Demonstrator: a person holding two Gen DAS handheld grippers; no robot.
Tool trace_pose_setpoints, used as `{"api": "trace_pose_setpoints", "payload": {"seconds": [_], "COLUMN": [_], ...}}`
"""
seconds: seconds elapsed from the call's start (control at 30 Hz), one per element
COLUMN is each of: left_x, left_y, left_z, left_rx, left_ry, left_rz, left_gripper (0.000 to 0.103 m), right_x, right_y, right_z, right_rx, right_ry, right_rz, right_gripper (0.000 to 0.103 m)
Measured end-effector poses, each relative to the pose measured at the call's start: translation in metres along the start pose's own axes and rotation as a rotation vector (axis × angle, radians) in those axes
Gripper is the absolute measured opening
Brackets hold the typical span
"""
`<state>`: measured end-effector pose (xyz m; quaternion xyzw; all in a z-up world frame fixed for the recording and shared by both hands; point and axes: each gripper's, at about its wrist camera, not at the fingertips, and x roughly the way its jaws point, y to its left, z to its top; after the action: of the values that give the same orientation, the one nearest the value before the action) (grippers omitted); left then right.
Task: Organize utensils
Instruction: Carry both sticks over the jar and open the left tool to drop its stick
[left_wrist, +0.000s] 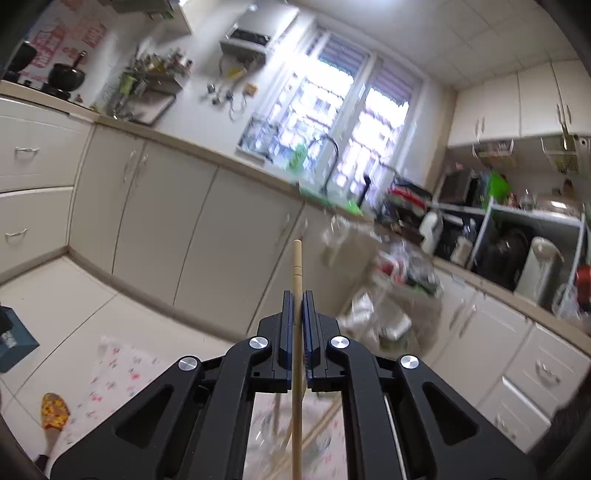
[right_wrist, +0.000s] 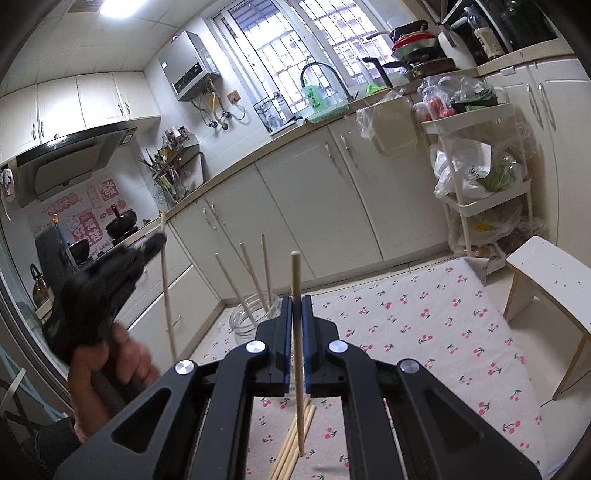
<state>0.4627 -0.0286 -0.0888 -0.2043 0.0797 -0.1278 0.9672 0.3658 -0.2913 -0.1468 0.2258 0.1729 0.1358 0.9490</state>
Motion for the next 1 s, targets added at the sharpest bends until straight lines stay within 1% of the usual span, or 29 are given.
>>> {"api": "trace_pose_setpoints", "payload": {"seconds": [0.1, 0.17, 0.23, 0.37, 0.47, 0.7, 1.0], "left_x": [0.014, 0.025, 0.034, 0.049, 0.058, 0.059, 0.045], "left_y": [-0.006, -0.009, -0.016, -0.024, -0.027, -0.024, -0.016], "left_z": [0.001, 0.001, -0.001, -0.011, -0.026, -0.056, -0.071], "left_rx": [-0.02, -0.014, 0.018, 0.068, 0.089, 0.145, 0.197], "left_ry": [-0.063, -0.092, -0.131, -0.158, -0.139, -0.093, -0.042], "left_rz": [0.02, 0.034, 0.055, 0.084, 0.095, 0.114, 0.13], "left_gripper": [0.004, 0.004, 0.004, 0.004, 0.004, 0.005, 0.005], "right_x": [0.002, 0.004, 0.005, 0.008, 0.009, 0.01, 0.009], "right_y": [-0.004, -0.006, -0.006, -0.007, -0.007, -0.007, -0.008], "right_z": [-0.001, -0.002, -0.003, -0.004, -0.006, -0.007, -0.007], "right_rx": [0.007, 0.011, 0.015, 0.018, 0.02, 0.025, 0.025], "right_ry": [0.008, 0.013, 0.016, 0.026, 0.033, 0.037, 0.035], "right_rz": [-0.007, -0.009, -0.011, -0.012, -0.011, -0.01, -0.012], "right_gripper": [0.006, 0.006, 0.006, 0.006, 0.006, 0.006, 0.006]}}
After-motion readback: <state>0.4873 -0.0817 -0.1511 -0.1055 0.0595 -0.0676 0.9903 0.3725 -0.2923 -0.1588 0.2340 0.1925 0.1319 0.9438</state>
